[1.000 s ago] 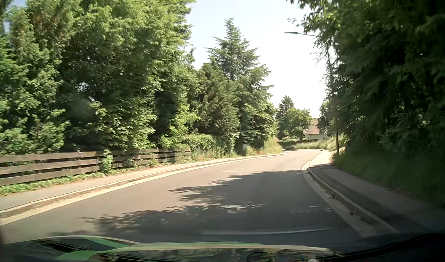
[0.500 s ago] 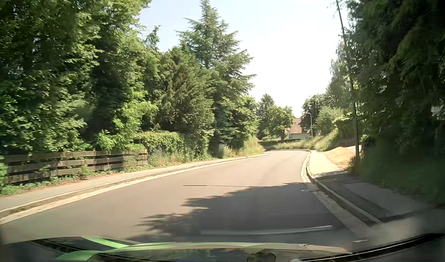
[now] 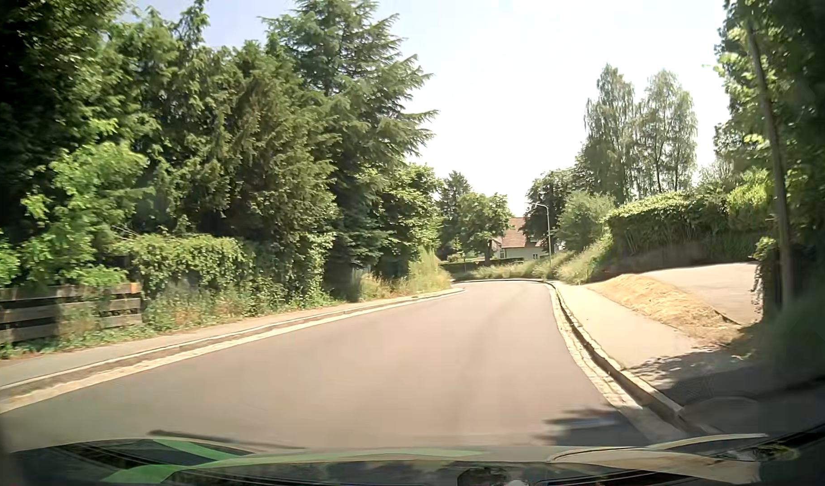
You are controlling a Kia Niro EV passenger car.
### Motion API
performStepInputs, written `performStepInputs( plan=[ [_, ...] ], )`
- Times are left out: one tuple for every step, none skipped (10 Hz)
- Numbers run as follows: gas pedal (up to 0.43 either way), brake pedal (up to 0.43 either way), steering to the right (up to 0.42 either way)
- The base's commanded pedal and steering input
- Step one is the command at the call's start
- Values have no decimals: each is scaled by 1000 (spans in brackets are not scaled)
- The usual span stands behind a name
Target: Follow the waypoints while adhering to traffic rules and regulations
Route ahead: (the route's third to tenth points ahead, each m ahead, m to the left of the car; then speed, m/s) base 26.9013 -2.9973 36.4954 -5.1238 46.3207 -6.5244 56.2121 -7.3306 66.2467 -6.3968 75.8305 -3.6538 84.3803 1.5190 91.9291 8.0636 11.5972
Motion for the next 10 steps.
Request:
performStepInputs(
  plan=[
    [79,0,51],
    [79,0,50],
    [79,0,50],
    [79,0,50],
    [87,0,50],
    [87,0,48],
    [79,0,48],
    [8,0,46],
    [0,0,43],
    [0,0,37]
  ],
)
